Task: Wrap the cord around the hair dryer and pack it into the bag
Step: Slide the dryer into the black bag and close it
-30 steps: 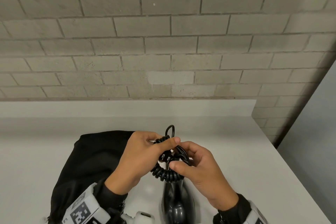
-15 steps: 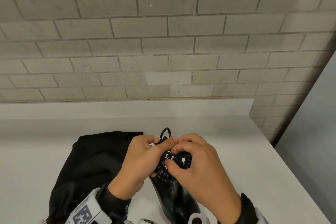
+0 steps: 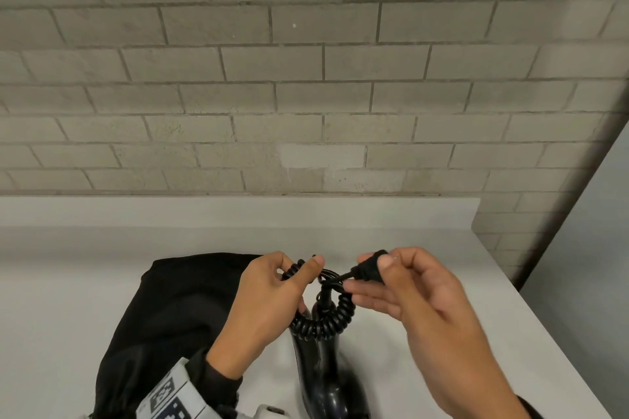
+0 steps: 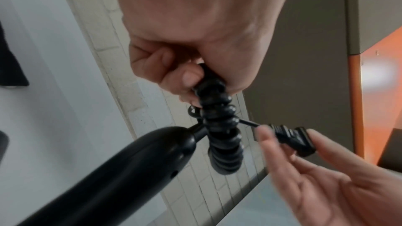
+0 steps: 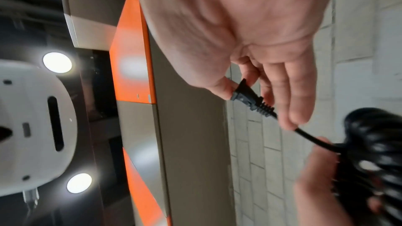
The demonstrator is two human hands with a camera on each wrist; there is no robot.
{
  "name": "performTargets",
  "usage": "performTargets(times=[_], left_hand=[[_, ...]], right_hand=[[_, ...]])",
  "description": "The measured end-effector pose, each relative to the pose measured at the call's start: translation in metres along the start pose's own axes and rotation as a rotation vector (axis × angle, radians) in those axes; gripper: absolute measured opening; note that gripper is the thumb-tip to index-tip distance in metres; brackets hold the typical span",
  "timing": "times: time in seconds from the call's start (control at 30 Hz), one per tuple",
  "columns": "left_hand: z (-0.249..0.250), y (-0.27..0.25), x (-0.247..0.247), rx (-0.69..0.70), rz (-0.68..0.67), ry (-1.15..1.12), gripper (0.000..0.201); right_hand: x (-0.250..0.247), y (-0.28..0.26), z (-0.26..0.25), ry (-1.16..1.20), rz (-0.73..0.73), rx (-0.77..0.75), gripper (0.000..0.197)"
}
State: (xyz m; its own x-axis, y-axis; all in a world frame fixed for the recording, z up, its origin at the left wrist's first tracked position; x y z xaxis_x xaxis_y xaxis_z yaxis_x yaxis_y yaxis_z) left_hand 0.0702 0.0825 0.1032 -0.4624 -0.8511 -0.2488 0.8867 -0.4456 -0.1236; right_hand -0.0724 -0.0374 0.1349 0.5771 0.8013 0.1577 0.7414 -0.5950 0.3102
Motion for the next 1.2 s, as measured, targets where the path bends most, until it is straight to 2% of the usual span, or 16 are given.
performTargets(times=[0.07, 0.17, 0.27, 0.4, 0.5, 0.63, 0.7, 0.77, 0.87, 1.0, 1.1, 1.2], left_hand=[[0.001, -0.002, 0.005, 0.019, -0.017, 0.015, 0.05], [0.002, -0.006, 0.014, 0.051, -0.054, 0.021, 0.042], [0.005, -0.009, 0.018, 0.119, -0.092, 0.053, 0.017], [0.01, -0.009, 0.019, 0.15, -0.194, 0.09, 0.012], [0.011, -0.007, 0.015, 0.155, -0.172, 0.106, 0.023], [0.005, -0.003, 0.011, 0.06, -0.162, 0.141, 0.04], [0.0, 0.002, 0.009, -0.037, -0.192, 0.041, 0.049], [-0.002, 0.005, 0.005, -0.118, -0.212, -0.065, 0.046], [-0.001, 0.009, 0.0, -0.19, -0.246, -0.112, 0.042], [-0.003, 0.009, -0.002, -0.237, -0.269, -0.124, 0.042], [-0.005, 0.009, 0.0, -0.225, -0.284, -0.113, 0.044], [-0.006, 0.01, 0.002, -0.213, -0.306, -0.097, 0.045]], right_hand=[[-0.001, -0.002, -0.012, 0.134, -0.018, 0.031, 0.037], [0.002, -0.001, -0.026, 0.214, -0.072, 0.039, 0.037], [0.003, 0.005, -0.033, 0.246, -0.126, 0.056, 0.038], [0.001, 0.014, -0.033, 0.3, -0.128, 0.062, 0.032], [-0.005, 0.02, -0.03, 0.289, -0.096, 0.029, 0.032], [-0.017, 0.018, -0.019, 0.227, -0.065, -0.068, 0.026], [-0.02, 0.013, -0.007, 0.208, -0.056, -0.143, 0.037], [-0.022, 0.004, 0.007, 0.181, -0.074, -0.209, 0.044], [-0.021, -0.012, 0.022, 0.128, -0.107, -0.263, 0.039], [-0.025, -0.021, 0.034, 0.196, -0.078, -0.237, 0.046], [-0.026, -0.019, 0.038, 0.28, -0.09, -0.171, 0.05], [-0.03, -0.012, 0.039, 0.323, -0.035, -0.107, 0.058]])
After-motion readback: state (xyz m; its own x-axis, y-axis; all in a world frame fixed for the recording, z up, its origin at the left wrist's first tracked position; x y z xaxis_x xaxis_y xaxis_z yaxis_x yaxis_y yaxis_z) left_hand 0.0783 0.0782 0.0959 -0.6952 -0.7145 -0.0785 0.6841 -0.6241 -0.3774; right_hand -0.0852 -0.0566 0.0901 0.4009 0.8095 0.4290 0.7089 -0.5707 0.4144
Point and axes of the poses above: each hand's wrist, its own y-axis towards the middle knuckle, its own x-axis out of the palm, z = x × y, the point moved 4 cm from there along y, towards the middle knuckle, and after that the axes turned 9 degrees about -x, right-handed, at the moved point
